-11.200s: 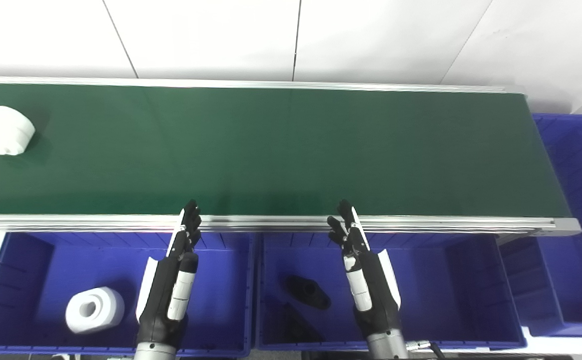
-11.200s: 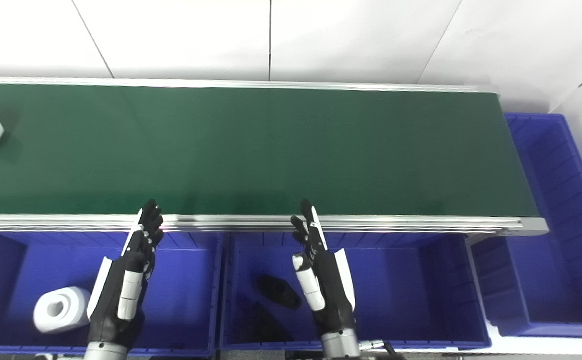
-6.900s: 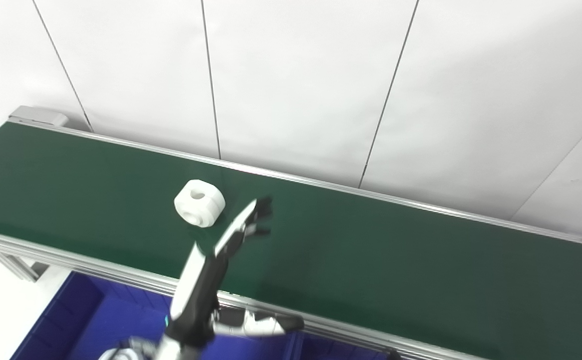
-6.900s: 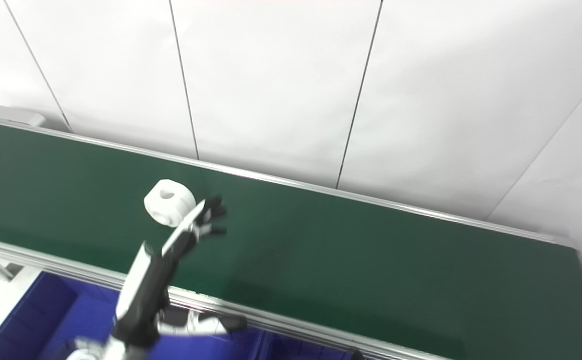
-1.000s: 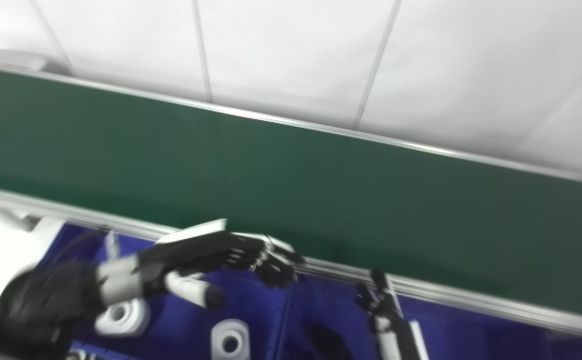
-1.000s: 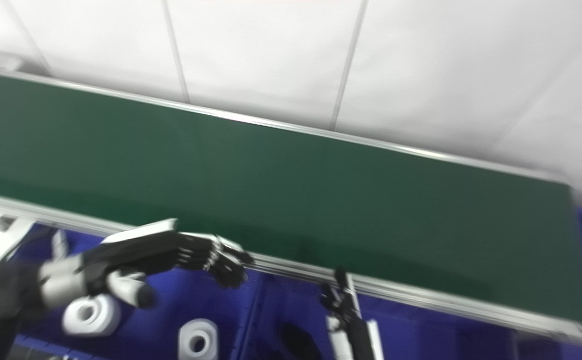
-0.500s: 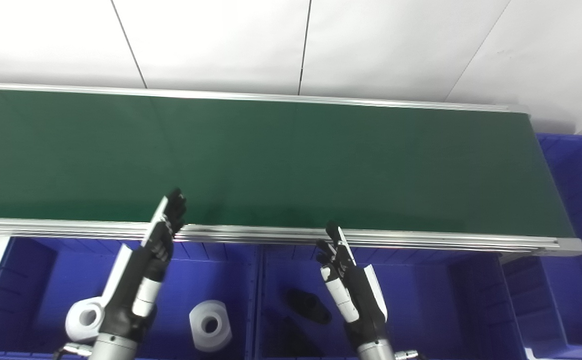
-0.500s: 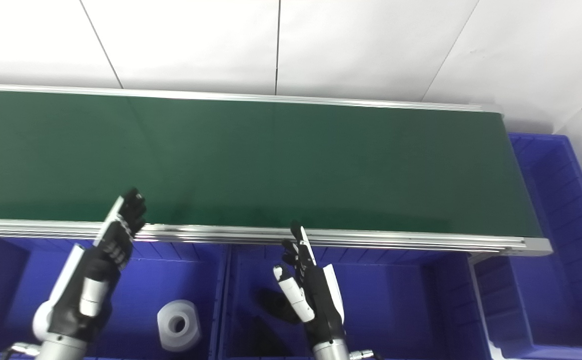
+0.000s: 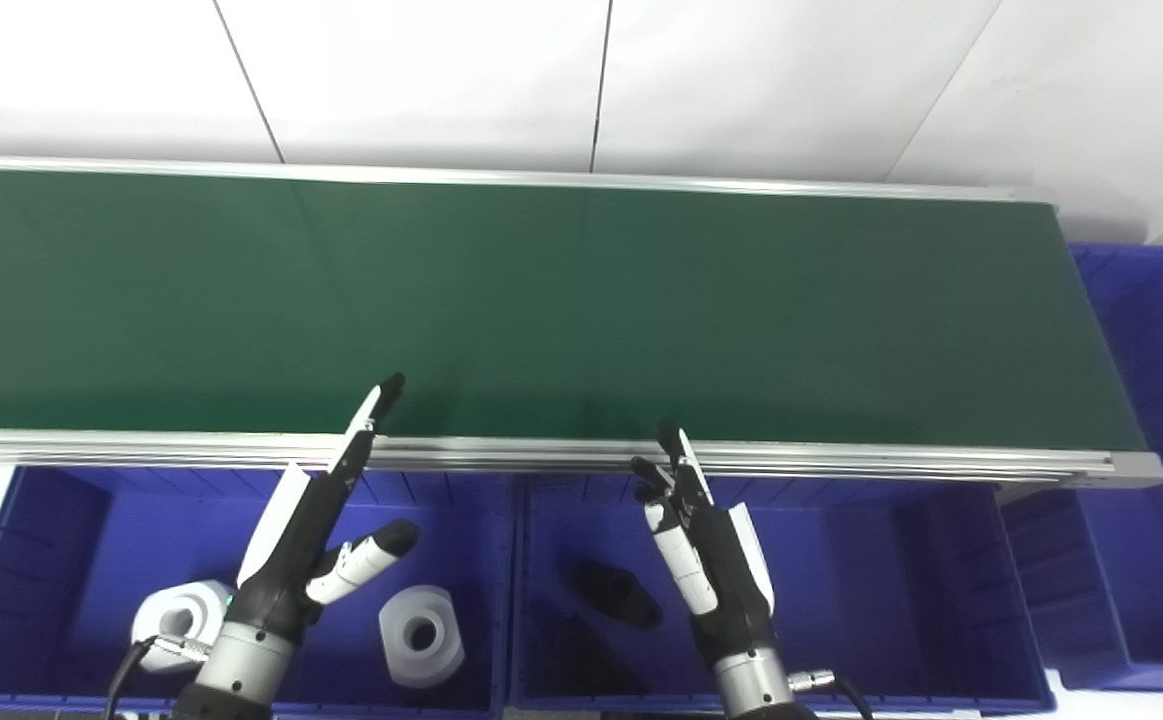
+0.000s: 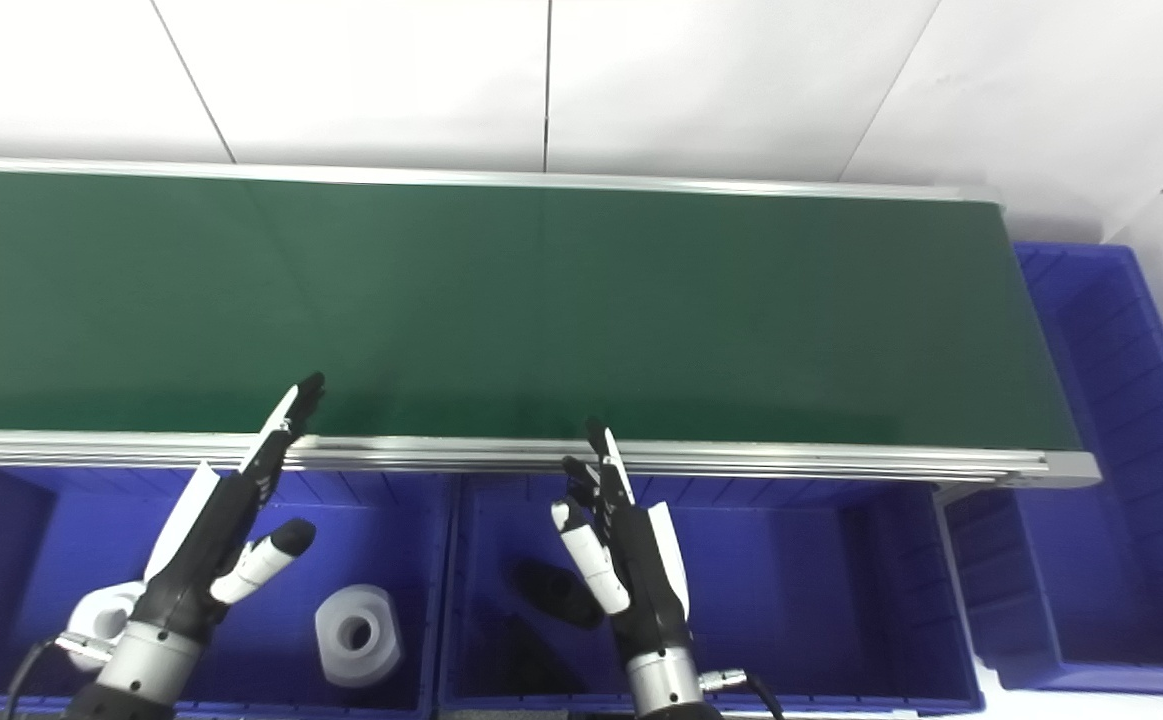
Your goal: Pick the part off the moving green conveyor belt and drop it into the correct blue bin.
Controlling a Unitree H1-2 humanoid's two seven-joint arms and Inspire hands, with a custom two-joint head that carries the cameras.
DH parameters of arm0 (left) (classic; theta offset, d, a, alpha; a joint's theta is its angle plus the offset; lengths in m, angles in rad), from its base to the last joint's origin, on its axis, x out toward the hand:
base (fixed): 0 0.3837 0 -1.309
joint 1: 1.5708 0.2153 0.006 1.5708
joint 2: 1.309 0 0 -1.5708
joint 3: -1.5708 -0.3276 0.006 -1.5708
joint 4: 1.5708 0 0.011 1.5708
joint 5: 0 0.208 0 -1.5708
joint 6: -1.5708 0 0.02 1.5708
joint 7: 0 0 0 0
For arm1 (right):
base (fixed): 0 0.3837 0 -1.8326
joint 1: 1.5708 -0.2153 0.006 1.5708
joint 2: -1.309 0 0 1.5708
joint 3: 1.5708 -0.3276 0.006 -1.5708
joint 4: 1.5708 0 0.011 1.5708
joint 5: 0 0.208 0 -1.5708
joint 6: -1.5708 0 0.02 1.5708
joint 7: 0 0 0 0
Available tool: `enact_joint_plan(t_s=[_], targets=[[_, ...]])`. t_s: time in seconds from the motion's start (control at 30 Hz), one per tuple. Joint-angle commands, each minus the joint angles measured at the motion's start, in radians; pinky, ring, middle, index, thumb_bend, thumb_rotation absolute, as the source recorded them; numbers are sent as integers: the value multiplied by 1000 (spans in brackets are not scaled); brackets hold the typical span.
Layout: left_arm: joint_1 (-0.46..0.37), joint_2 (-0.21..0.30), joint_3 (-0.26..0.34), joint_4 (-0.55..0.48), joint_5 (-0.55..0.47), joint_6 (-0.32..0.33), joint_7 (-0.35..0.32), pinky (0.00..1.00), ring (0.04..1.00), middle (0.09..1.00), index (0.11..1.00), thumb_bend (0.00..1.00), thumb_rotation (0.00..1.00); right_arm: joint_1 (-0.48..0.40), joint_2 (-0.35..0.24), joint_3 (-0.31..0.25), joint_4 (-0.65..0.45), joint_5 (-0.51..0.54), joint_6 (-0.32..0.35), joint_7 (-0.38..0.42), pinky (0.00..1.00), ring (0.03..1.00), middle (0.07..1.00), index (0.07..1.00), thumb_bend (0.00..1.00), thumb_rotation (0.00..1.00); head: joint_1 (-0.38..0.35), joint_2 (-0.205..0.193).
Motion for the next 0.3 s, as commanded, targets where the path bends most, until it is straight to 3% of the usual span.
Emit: enact_joint_plan(t_s=[0.0,0.2,0.27], targets=[[6,-11,-18,-12,15,-54,43,1000,1000,1000,1000,608,983,-32,75,47,-30,16,-2,14,892,933,1000,1000,805,934,11,-8],[38,-5,-56,-21,-8,-84,71,1000,1000,1000,1000,589,999,-13,58,39,-32,42,-3,18,907,938,1000,1000,810,915,61,-32],[77,-11,-63,-59,-88,-55,65,1000,1000,1000,1000,598,989,-1,52,39,-37,34,-4,15,910,939,1000,1000,810,920,69,-36]])
